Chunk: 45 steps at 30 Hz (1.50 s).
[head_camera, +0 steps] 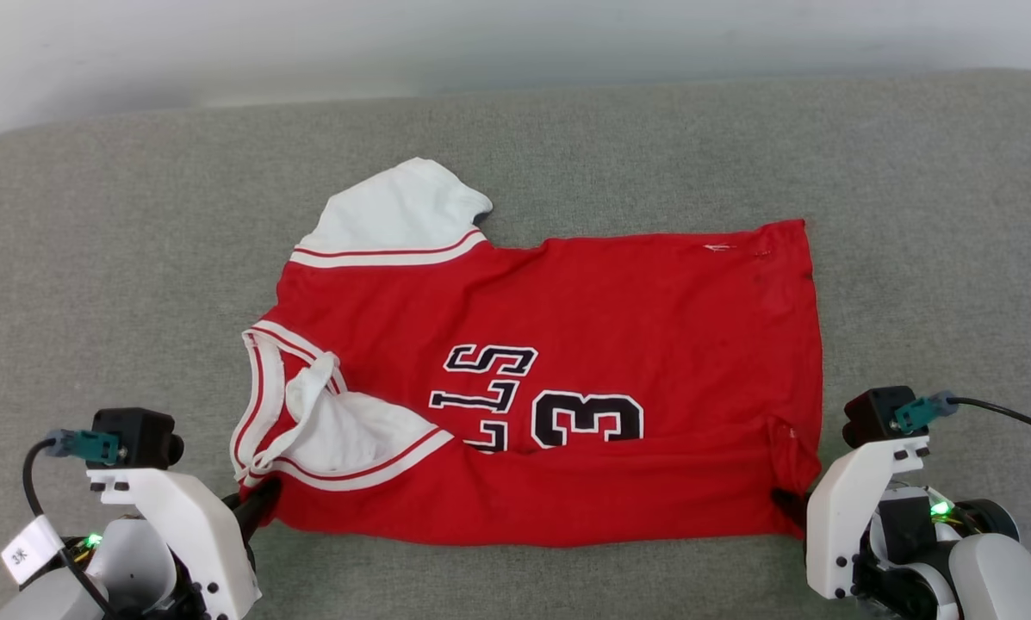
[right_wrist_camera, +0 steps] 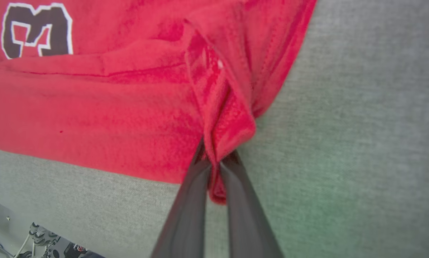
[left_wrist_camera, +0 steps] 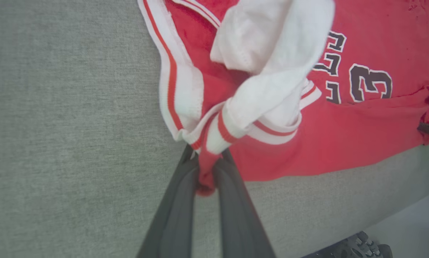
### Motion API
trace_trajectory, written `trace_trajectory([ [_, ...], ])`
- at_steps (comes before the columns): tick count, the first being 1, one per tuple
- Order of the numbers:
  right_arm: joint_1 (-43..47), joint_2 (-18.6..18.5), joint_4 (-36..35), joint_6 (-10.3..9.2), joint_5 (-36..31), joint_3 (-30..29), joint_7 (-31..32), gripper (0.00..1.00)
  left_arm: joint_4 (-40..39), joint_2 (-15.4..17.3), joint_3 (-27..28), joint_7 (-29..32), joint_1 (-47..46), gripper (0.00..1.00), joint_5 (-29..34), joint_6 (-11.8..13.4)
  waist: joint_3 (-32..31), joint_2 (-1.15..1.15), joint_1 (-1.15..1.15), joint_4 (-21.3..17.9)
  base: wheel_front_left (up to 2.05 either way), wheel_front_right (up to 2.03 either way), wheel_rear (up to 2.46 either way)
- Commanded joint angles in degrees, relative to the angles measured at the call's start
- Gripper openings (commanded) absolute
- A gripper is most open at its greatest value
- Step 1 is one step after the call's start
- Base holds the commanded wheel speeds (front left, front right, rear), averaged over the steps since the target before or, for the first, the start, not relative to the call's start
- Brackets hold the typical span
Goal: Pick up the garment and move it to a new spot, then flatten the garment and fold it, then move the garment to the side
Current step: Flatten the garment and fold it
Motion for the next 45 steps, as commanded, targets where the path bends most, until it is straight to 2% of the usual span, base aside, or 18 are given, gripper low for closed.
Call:
trace_trajectory([
  [1,0.7,0.3,1.6,0.14,0.3,0.7,0.3,0.00,0.1,-0.1,-0.1,-0.4,0.4,0.00,0.6,0.3,-0.6,0.00,0.00,0.1,0.00,0.00,0.00],
  [8,0.3,-1.8,-0.2,0.13,1.3,0.3,-0.6,0.00,-0.2,-1.0,-0.4,-2.7,2.2,0.00,1.4,1.0,-4.7,0.00,0.00,0.5,0.00,0.00,0.00],
  [20,8.1,-4.4,-4.1,0.07,2.9,-0.2,1.9,0.00,-3.4,-0.8,-1.1,-4.1,11.0,0.00,-0.5,5.4,-13.0,0.00,0.00,1.6,0.00,0.00,0.00],
  [26,11.7,-3.8,-4.7,0.07,1.9,-1.5,2.1,0.00,-1.1,-2.5,-2.0,-3.9,13.6,0.00,-2.6,4.8,-13.4,0.00,0.00,1.8,0.00,0.00,0.00],
  [29,12.9,-3.1,-4.1,0.07,1.4,-1.8,1.0,0.03,1.6,-4.8,-2.6,-4.8,13.3,0.00,-3.0,3.3,-13.3,0.00,0.00,1.7,0.00,0.00,0.00],
  [30,13.3,-2.9,-3.9,0.07,1.3,-1.9,0.3,0.44,2.6,-5.6,-2.4,-5.5,12.7,0.16,-3.0,2.9,-13.2,0.00,0.00,1.6,0.00,0.00,0.00],
  [31,13.6,-2.7,-3.8,0.07,1.3,-2.1,-0.7,1.00,3.7,-6.2,-2.3,-5.9,12.2,0.56,-3.0,2.3,-13.2,0.00,0.00,1.6,0.00,0.00,0.00],
  [32,13.7,-2.7,-3.9,0.07,1.2,-2.1,-1.8,1.00,4.6,-6.7,-2.6,-6.0,11.9,0.94,-3.0,1.7,-13.1,0.00,0.00,1.5,0.00,0.00,0.00],
  [33,13.8,-2.6,-4.1,0.07,1.1,-2.0,-3.1,1.00,5.4,-7.1,-2.7,-6.3,11.5,1.00,-2.8,1.2,-13.0,0.00,0.00,1.4,0.00,0.00,0.00],
  [36,13.6,-2.5,-5.3,0.07,0.8,-1.6,-8.6,1.00,7.0,-7.8,-2.3,-7.8,9.9,1.00,-1.8,0.2,-13.0,0.00,0.00,0.8,0.00,0.00,0.00],
  [38,12.6,-2.9,-6.8,0.07,-0.4,-1.9,-14.5,1.00,7.7,-8.1,-1.2,-10.0,8.5,1.00,-0.8,0.2,-13.0,0.00,0.00,0.4,0.00,0.00,0.00],
  [42,11.0,-1.7,-8.0,0.07,-4.8,-4.1,-24.7,1.00,8.7,-8.6,0.4,-14.8,5.2,1.00,2.4,0.1,-13.1,0.00,0.00,-0.6,0.00,0.00,0.00],
  [45,9.6,-0.5,-8.7,0.07,-9.4,-6.5,-29.8,1.00,9.8,-9.5,1.4,-18.5,2.0,1.00,5.0,0.0,-12.8,0.00,0.00,-1.3,0.00,0.00,0.00],
])
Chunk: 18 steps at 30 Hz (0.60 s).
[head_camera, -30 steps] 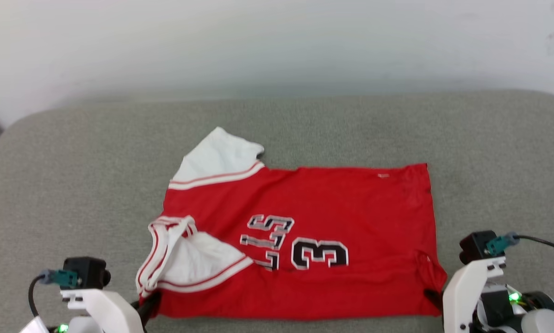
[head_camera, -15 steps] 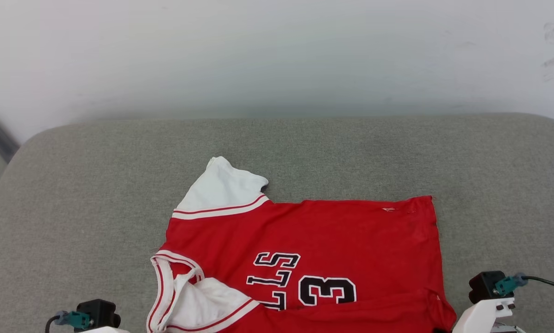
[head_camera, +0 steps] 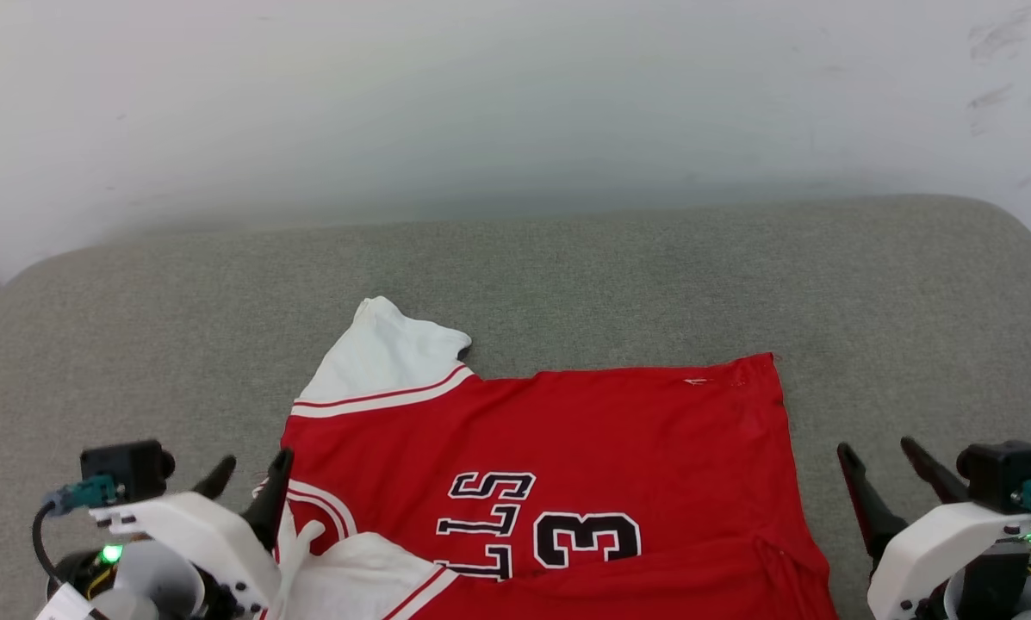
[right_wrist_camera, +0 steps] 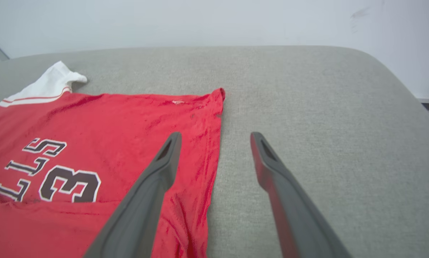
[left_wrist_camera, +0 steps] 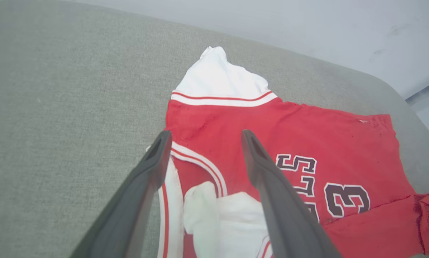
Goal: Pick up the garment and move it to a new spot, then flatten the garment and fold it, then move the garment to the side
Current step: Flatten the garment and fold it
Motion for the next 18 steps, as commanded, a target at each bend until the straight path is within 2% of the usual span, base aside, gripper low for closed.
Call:
trace_trajectory([
  [1,-1.2,1.2,-0.6,-0.01,-1.3,-0.9,-1.3,1.00,0.6,-0.6,0.4,-1.6,-2.1,1.00,1.4,-0.2,0.5,0.00,0.00,-0.4,0.00,0.00,0.00],
  [4,-3.0,3.2,-2.6,-0.01,-3.4,-2.3,-4.2,1.00,2.2,-1.6,1.4,-4.8,-6.5,1.00,3.9,-0.4,2.5,0.00,0.00,-1.2,0.00,0.00,0.00],
  [8,-5.7,5.3,-5.5,-0.01,-4.7,-1.8,-7.2,1.00,4.9,-2.6,2.5,-7.8,-13.1,1.00,5.9,-2.1,7.1,0.00,0.00,-2.6,0.00,0.00,0.00],
  [13,-8.4,6.8,-7.8,-0.01,-5.4,-0.4,-8.9,1.00,8.3,-3.0,3.3,-8.0,-19.9,1.00,7.0,-3.6,12.0,0.00,0.00,-4.3,0.00,0.00,0.00],
  [18,-10.9,7.5,-9.3,-0.01,-5.6,1.7,-10.4,1.00,13.5,-1.8,3.0,-4.0,-28.4,1.00,7.4,-6.4,17.0,0.00,0.00,-6.9,0.00,0.00,0.00],
])
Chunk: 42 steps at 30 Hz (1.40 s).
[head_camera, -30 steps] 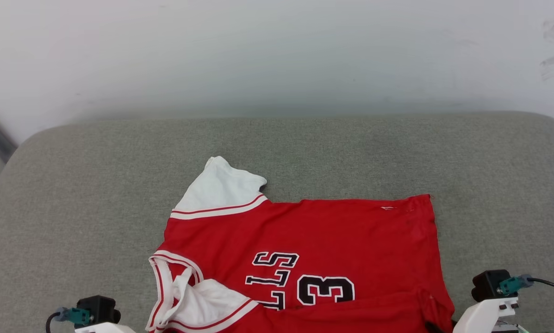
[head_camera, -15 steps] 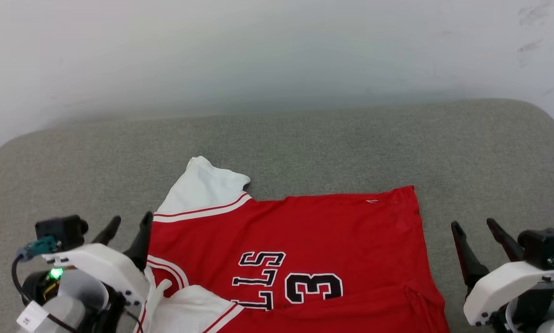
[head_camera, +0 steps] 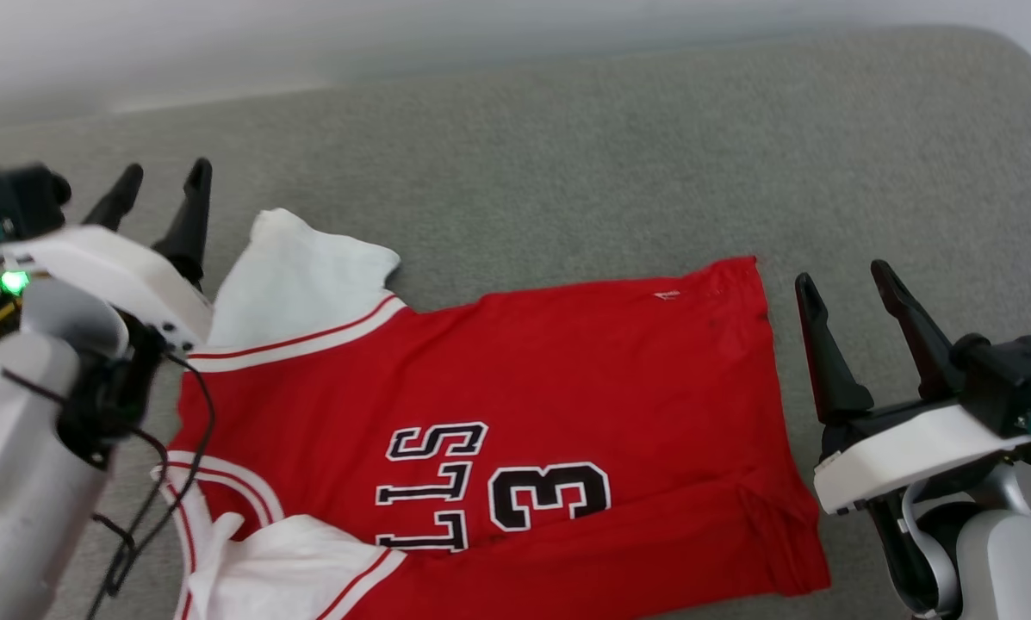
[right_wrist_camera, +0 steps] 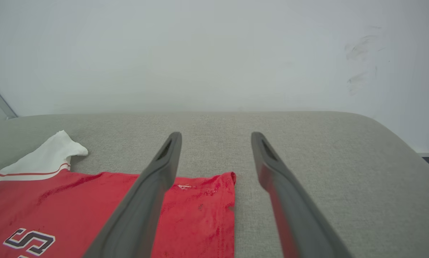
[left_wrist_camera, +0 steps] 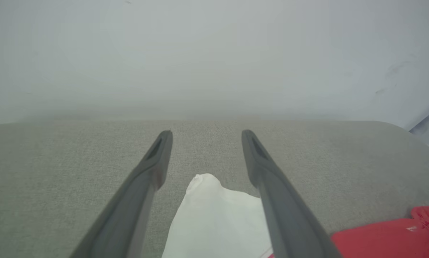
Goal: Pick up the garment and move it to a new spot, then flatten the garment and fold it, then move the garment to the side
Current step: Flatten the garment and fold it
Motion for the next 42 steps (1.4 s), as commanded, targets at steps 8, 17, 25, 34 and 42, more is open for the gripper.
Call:
trace_trajectory([
  [8,-1.8,0.4,1.0,-0.01,2.4,0.6,-1.6,1.00,9.4,3.2,-2.8,16.6,-10.1,1.00,-3.2,-5.5,7.0,0.00,-0.01,-6.8,0.00,0.00,0.00],
  [17,-1.9,0.4,2.8,0.00,5.4,1.0,-3.4,1.00,20.7,5.7,-7.0,39.7,-13.2,1.00,-7.6,-5.3,10.0,0.00,-0.01,-11.2,0.00,0.00,0.00],
  [25,-2.9,0.4,4.3,0.00,7.5,0.8,-2.8,1.00,22.8,3.6,-8.9,45.5,-10.9,0.00,-9.2,-4.4,10.4,0.00,-0.01,-11.2,0.00,0.00,0.00],
  [34,-9.1,0.3,14.9,0.00,11.6,0.8,3.9,1.00,24.2,0.4,-6.2,32.4,-14.9,0.00,-7.2,-6.3,6.7,0.00,-0.01,-7.4,0.00,0.00,0.00],
  [42,-19.7,-2.5,28.6,0.00,15.9,2.8,16.6,1.00,23.9,-4.2,-6.7,24.2,-19.0,0.00,-4.6,-7.7,5.8,0.00,-0.01,-1.1,0.00,0.00,0.00],
])
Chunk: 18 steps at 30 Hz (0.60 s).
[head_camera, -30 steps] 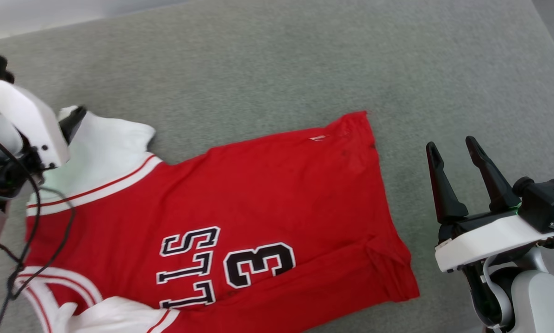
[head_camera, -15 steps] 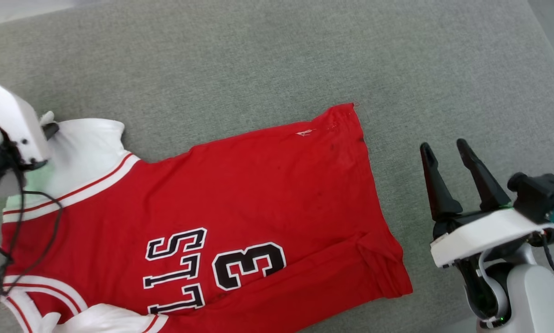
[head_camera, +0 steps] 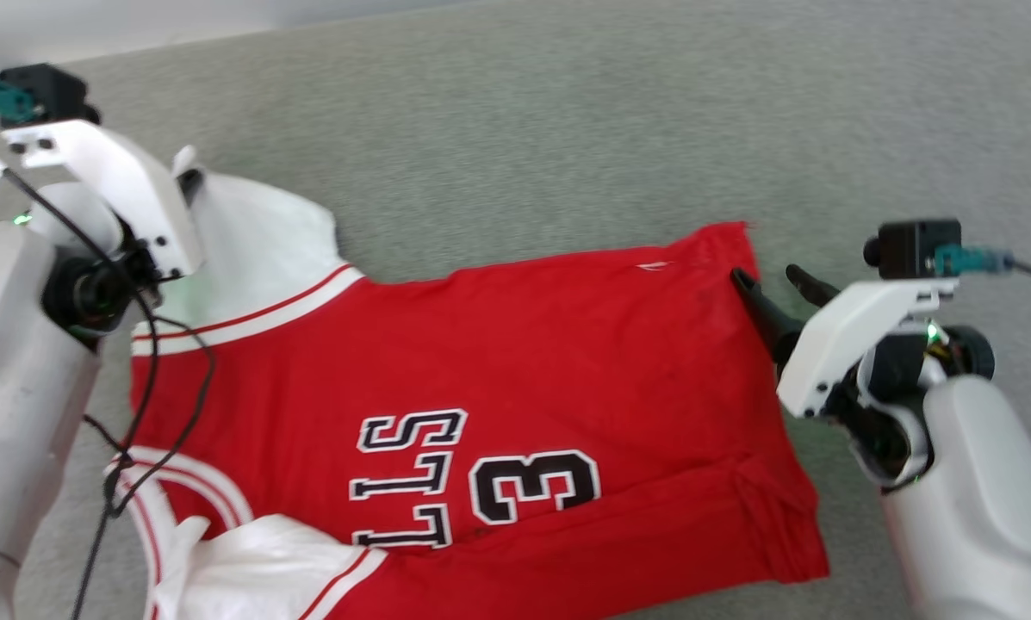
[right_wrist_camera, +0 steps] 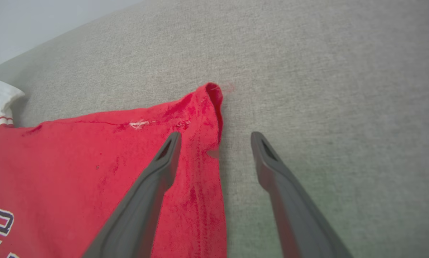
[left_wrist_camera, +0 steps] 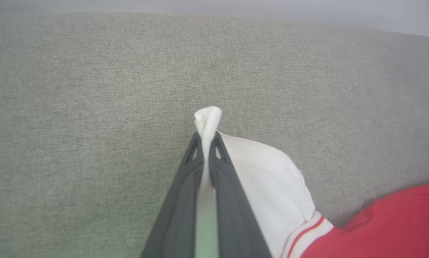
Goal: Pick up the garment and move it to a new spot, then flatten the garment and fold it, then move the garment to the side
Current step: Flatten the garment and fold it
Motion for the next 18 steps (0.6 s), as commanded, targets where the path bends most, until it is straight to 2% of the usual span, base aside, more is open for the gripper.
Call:
trace_trajectory([
  [1,-1.9,-0.8,1.0,-0.01,0.5,0.1,1.3,1.00,-0.5,-0.7,-0.3,-0.6,-1.0,0.00,0.3,-0.3,0.1,0.00,0.00,2.4,0.00,0.00,0.00],
  [9,-11.9,-3.7,10.0,0.00,-1.7,0.9,14.5,1.00,-1.9,-2.2,-0.8,-2.0,-2.5,0.00,0.7,-1.6,1.9,0.00,0.00,6.1,0.00,0.00,0.00],
  [16,-13.5,-3.0,19.9,-0.05,-3.3,2.0,25.4,1.00,-1.5,-2.9,-1.1,-2.8,-2.8,0.00,0.6,-2.4,3.0,0.00,0.00,6.9,0.00,0.00,0.00],
  [17,-13.3,-2.8,21.1,-0.05,-3.4,1.9,26.8,0.41,-1.4,-3.0,-1.1,-2.8,-2.8,0.00,0.5,-2.5,3.0,0.00,0.00,7.0,0.00,0.00,0.00],
  [18,-13.4,-2.5,21.7,-0.05,-3.6,1.9,27.4,0.11,-1.3,-3.1,-1.2,-2.8,-2.8,0.00,0.6,-2.6,3.0,0.00,0.00,7.0,0.00,0.00,0.00],
])
